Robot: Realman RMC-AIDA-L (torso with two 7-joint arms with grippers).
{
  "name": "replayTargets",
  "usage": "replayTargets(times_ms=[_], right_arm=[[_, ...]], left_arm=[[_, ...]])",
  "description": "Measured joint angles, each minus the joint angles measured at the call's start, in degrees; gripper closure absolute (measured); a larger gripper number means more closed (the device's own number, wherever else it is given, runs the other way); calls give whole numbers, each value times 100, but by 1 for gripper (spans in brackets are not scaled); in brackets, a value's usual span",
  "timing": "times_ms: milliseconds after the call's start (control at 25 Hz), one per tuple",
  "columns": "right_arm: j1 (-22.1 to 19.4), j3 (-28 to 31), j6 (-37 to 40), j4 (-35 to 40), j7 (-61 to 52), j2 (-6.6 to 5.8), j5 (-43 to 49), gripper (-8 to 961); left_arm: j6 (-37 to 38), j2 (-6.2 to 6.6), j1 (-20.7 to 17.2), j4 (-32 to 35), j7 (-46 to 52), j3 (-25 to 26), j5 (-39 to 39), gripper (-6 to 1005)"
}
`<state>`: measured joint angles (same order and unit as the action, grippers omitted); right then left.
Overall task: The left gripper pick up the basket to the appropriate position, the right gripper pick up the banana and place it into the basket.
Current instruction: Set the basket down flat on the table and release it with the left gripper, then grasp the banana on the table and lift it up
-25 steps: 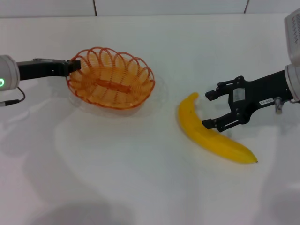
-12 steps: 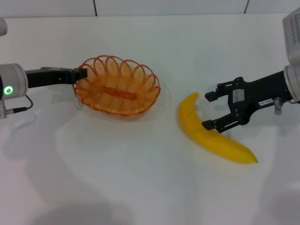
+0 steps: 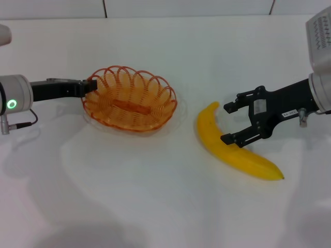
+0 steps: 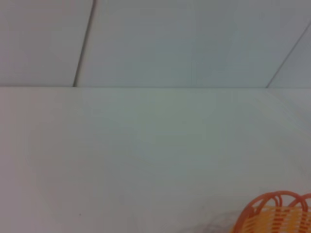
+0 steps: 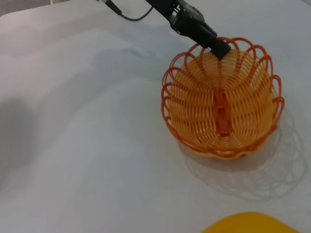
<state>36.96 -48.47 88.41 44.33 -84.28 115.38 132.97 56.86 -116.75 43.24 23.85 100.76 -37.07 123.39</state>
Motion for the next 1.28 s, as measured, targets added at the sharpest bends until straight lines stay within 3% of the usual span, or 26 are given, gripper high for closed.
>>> replayTargets(times_ms=[600, 840, 1080, 1280], right_arm=[[-17, -4, -53, -30, -1, 1, 0, 88], [-34, -4, -53, -30, -1, 1, 0, 89], [-47, 36, -64, -29, 3, 17, -10, 90], [-91, 65, -292, -29, 7, 58, -72, 90]], left_arm=[[4, -6, -57, -10, -148, 13, -266, 800], [111, 14, -101, 140, -232, 7, -302, 626], [636, -9, -537, 957, -708, -22, -489, 399], [1279, -8, -1204, 1416, -1865, -24, -1248, 407]])
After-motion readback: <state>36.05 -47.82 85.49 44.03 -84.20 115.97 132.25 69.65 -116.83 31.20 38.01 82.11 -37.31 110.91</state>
